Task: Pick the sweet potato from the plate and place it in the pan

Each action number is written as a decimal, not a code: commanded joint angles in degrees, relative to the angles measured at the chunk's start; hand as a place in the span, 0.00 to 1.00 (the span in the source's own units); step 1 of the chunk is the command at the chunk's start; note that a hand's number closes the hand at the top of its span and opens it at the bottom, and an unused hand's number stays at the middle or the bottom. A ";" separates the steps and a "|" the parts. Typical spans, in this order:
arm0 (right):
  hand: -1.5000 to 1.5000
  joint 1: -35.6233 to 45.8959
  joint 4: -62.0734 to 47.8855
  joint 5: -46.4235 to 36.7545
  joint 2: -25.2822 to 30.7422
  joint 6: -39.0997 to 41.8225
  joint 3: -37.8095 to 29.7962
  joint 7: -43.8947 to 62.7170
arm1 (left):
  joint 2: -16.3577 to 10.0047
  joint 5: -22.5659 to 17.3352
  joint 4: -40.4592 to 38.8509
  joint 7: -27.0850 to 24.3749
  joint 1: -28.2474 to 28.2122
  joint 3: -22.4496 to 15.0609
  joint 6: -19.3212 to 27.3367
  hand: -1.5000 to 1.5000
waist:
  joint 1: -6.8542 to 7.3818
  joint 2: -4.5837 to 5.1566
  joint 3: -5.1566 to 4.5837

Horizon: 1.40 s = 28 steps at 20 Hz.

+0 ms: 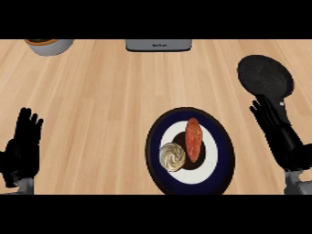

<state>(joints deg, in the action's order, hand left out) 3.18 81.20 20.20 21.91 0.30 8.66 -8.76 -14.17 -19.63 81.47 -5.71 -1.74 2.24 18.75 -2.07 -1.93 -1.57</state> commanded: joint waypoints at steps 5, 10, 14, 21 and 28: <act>1.00 12.53 4.33 6.89 -0.58 13.91 1.09 -2.87 | 0.04 7.05 3.80 -4.05 6.75 -11.82 -7.44 0.50 | 2.44 1.96 1.74; 0.00 7.21 -6.33 -1.62 2.70 9.38 -3.57 -9.93 | 4.47 10.99 5.57 -1.82 7.58 -18.93 -6.83 0.50 | 1.98 2.02 1.64; 0.00 3.20 -5.17 -6.25 7.77 15.87 -3.96 -16.42 | 2.85 11.16 9.89 -0.49 4.80 -17.96 -7.92 0.50 | 2.07 1.88 1.60; 0.00 11.23 -6.80 -13.48 12.87 18.58 -3.03 -12.70 | 5.85 11.95 2.94 -5.56 6.35 -17.73 -9.37 0.50 | 2.25 2.05 1.56; 0.00 19.74 -4.67 -21.58 12.83 20.33 4.45 0.98 | 5.33 11.99 5.07 -3.75 4.81 -17.78 -10.16 0.50 | 2.75 2.04 1.53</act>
<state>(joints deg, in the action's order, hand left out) 18.34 77.92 2.27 34.38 18.61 10.49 -12.91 -10.44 -8.41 88.15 -8.53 2.97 -14.83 8.41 0.54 0.01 -0.04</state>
